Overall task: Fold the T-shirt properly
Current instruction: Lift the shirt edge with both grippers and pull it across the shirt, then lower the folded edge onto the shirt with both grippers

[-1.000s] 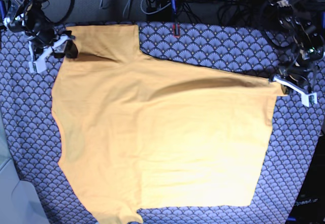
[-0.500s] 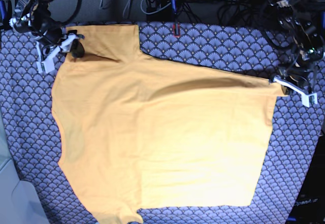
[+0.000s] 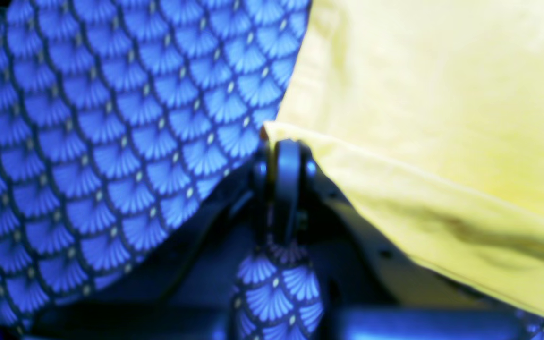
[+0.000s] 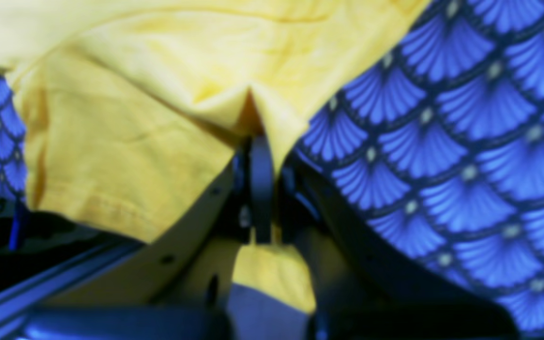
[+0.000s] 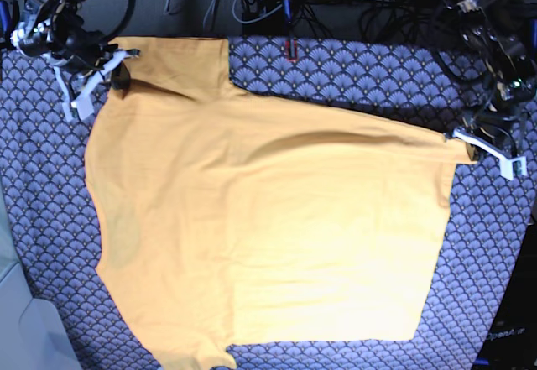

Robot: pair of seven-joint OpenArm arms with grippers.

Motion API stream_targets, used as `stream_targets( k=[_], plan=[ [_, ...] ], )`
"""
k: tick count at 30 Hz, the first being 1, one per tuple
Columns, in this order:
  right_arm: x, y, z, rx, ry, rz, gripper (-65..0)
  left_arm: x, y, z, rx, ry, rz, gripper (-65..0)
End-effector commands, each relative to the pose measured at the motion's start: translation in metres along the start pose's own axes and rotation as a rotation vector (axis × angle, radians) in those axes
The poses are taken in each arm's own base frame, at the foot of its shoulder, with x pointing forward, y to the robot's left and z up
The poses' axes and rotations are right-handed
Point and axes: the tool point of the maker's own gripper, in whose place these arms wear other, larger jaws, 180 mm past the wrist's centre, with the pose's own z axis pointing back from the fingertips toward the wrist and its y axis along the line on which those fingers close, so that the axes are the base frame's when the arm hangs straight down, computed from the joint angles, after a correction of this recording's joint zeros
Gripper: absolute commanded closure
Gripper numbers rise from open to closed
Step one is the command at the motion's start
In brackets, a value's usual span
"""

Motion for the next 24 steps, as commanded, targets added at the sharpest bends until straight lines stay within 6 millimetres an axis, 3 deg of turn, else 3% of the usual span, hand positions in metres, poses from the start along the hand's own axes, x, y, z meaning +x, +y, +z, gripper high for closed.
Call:
stream_targets(
  k=[1,10,18,24],
  plan=[
    [0.019,-0.004,0.008,-0.014,-0.047,0.037,0.0,0.021,0.002,0.005,0.003,-0.066,-0.013,0.0],
    [0.077,-0.019,0.018,-0.063,-0.123,0.127,0.0,0.044,-0.01,0.013,-0.002,-0.132,-0.033,0.0],
    [0.135,-0.024,0.027,-0.088,-0.213,0.18,0.0,0.058,-0.01,-0.009,-0.022,-0.135,0.025,0.0],
    [0.176,-0.012,0.023,-0.054,-0.283,0.211,0.0,0.052,-0.013,-0.026,-0.042,-0.099,0.065,0.0]
  ],
)
